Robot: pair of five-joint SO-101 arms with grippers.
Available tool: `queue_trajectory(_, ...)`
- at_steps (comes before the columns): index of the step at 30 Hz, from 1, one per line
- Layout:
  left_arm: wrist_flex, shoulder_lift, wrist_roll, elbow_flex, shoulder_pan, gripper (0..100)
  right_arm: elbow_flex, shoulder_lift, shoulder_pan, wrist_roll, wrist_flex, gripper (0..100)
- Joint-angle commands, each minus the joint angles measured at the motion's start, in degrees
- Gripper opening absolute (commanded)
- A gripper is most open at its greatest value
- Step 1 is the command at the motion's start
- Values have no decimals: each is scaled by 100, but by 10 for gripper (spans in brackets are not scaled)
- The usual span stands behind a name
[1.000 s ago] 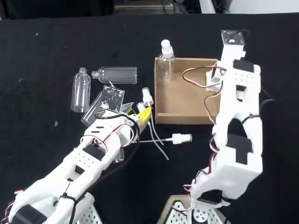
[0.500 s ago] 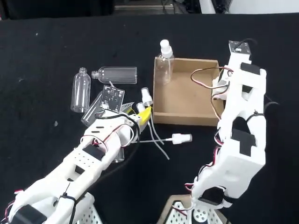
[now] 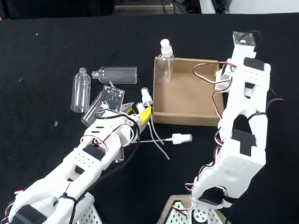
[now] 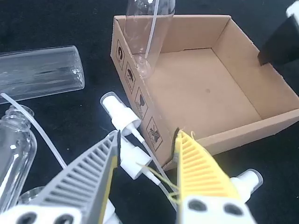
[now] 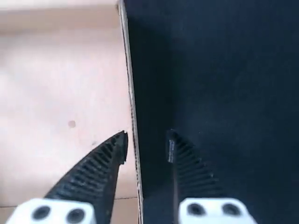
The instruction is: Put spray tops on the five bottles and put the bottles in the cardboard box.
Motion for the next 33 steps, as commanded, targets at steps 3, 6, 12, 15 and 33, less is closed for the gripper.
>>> queue_trajectory(3,-114,-185,-53,-31,-75,191,-426,-84,9,35,18,123)
queue_trajectory(6,-114,-185,-53,-31,-75,191,-716,-180,9,-9,299,124)
queue_trajectory(12,-97,-185,-53,-31,-84,191,-1631,-708,-88,-9,1662,124)
queue_trajectory(15,202,-246,-53,-101,-259,191,-1692,-919,-158,-9,2154,122)
queue_trajectory(33,6268,-255,-62,-3503,-3336,194,-13,-2879,-1565,-18,2831,121)
